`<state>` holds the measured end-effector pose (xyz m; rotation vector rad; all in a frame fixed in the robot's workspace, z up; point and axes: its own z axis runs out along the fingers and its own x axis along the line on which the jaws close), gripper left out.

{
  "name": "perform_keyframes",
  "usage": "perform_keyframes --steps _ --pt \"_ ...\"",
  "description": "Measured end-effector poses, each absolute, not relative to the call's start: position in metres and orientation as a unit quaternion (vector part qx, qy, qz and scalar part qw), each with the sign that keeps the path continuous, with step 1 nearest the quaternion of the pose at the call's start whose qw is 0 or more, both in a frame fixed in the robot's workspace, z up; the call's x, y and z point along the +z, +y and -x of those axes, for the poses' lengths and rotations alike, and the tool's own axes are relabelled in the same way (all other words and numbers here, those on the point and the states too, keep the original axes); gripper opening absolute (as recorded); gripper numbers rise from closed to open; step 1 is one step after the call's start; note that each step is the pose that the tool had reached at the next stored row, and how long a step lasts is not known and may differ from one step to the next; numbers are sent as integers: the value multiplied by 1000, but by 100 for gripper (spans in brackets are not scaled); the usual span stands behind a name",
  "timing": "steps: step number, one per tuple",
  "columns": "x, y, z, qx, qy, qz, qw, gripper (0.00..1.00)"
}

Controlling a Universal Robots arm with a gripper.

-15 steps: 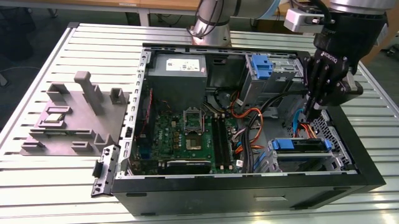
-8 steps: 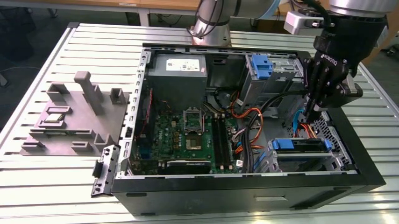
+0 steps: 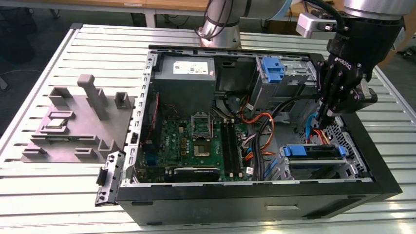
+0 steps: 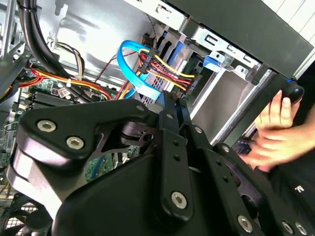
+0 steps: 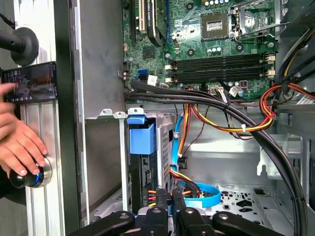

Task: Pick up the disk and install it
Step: 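Insert the second disk wire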

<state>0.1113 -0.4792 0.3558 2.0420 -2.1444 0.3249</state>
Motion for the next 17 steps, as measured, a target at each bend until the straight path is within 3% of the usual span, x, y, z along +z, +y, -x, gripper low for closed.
perform_keyframes --steps 9,17 --pt "355 -480 -111 109 -718 -683 80 16" --pt "353 -486 -102 108 -720 -683 63 16"
